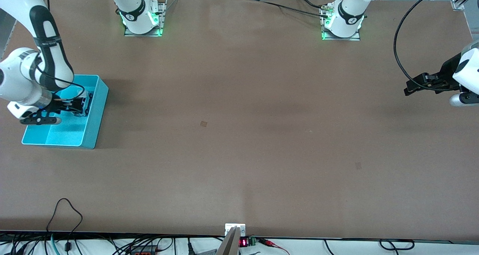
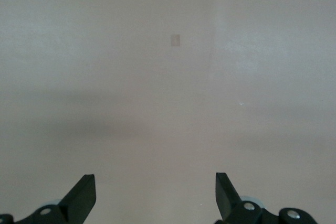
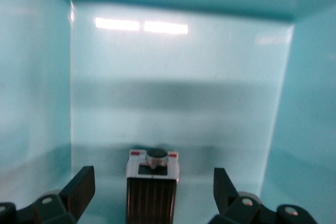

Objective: Wind and store white jeep toy
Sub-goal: 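Open the right gripper to release the jeep and raise it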

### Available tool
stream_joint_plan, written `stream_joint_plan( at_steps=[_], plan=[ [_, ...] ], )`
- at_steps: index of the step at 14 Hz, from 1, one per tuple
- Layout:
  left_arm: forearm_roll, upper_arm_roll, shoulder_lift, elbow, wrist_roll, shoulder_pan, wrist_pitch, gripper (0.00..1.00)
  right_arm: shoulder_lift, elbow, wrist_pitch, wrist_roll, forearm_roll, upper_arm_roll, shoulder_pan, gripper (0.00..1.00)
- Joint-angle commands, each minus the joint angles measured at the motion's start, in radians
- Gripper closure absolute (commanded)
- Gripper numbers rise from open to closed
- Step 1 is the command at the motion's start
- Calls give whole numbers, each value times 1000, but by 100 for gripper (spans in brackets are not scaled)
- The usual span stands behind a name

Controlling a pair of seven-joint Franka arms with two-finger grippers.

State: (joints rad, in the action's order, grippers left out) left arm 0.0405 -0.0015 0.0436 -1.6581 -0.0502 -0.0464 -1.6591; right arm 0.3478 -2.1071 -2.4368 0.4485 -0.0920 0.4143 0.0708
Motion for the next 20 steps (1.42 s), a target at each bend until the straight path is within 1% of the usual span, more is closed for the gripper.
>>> stream_joint_plan(
  at_steps=[1,3,5,6,7,8,10,11,12,14,17,18,20],
  plan=[
    [1,-2,-16,-12,1,-4,-4,0,-72,82,99,29,-17,-6,0,0],
    [1,-2,-16,-12,1,-6,-4,0,-108,137,174,29,-17,-8,0,0],
    [1,-2,-16,-14,1,-6,-4,0,-159,162,212,26,-6,-15,1,0],
    [1,-2,-16,-12,1,-6,-4,0,-176,202,273,19,0,-32,1,0],
    [1,-2,-16,-12,1,-6,-4,0,-176,281,383,19,15,-51,1,0],
    [1,-2,-16,-12,1,-6,-4,0,-176,332,471,18,41,-60,3,0],
    [1,-2,-16,-12,1,-6,-4,0,-178,436,597,16,122,-136,15,0],
    [1,-3,-16,-14,1,-4,-4,0,-182,470,658,10,148,-169,14,0],
    [1,-3,-17,-12,1,-4,-4,0,-191,498,711,-5,149,-196,11,0],
    [1,-3,-16,-9,6,-4,-4,0,-228,510,792,-31,109,-226,12,0],
    [1,-3,-14,-9,7,-4,-7,0,-248,513,870,-169,107,-255,23,0],
    [1,-3,-14,-11,6,-4,-5,0,-245,515,871,-172,115,-270,30,0],
    [1,-3,-14,-12,4,-4,-4,0,-240,519,864,-171,116,-279,37,0]
  ],
)
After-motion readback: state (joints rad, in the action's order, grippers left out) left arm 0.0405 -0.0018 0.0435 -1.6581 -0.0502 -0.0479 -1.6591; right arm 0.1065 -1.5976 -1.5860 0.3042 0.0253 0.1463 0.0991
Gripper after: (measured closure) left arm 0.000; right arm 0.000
